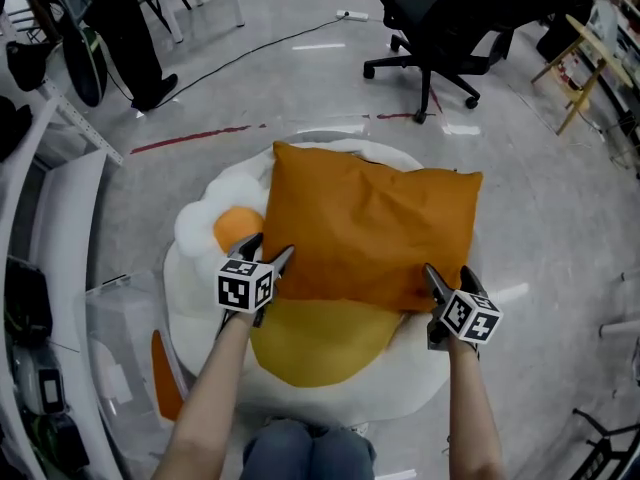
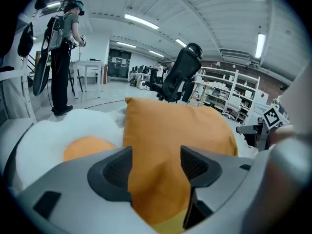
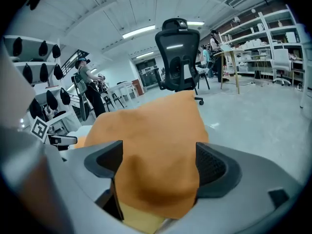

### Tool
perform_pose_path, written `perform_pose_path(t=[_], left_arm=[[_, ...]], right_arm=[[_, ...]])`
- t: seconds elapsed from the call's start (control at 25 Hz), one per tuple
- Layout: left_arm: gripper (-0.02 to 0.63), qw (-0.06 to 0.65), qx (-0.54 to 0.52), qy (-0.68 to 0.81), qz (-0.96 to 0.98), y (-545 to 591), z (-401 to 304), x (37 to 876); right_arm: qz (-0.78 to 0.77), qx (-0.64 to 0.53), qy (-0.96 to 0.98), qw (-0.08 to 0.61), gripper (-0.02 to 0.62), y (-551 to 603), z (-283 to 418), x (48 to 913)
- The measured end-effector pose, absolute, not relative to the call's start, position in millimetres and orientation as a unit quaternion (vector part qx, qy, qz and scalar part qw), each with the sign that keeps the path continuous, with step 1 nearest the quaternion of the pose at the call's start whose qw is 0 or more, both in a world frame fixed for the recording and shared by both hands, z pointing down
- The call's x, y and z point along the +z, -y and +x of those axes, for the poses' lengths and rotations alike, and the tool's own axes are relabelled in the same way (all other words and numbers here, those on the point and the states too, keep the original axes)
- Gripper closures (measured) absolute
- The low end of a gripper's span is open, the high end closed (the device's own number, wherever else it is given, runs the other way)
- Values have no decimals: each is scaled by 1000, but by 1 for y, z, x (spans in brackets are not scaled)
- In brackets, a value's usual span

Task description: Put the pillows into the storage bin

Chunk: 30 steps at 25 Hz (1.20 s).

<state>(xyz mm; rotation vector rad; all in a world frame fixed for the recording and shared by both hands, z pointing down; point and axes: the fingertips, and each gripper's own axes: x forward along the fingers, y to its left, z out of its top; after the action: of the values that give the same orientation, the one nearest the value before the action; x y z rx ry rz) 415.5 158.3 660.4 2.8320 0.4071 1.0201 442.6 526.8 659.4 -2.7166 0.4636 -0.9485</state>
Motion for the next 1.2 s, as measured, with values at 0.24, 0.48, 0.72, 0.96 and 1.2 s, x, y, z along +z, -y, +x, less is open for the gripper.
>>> perform_pose_path(t=[0.24, 0.48, 0.72, 0.96, 1.2], left_arm=[[282, 57, 345, -122, 929, -145, 422, 711], [281, 56, 345, -125, 928, -149, 431, 725], [390, 57, 338, -132, 930, -170, 444, 732], [548, 71, 314, -130, 938, -179, 438, 704], [580, 92, 305, -133, 938, -184, 418, 647]], right_arm=[[-929, -316, -152, 120, 99, -550, 455, 703], [-922, -321, -148, 158, 44, -562, 458, 726], [-918, -331, -150, 156, 135, -536, 472, 737], [-928, -318, -150, 125, 390, -533, 463, 717], [-938, -301, -135, 104, 477, -533, 440, 656]])
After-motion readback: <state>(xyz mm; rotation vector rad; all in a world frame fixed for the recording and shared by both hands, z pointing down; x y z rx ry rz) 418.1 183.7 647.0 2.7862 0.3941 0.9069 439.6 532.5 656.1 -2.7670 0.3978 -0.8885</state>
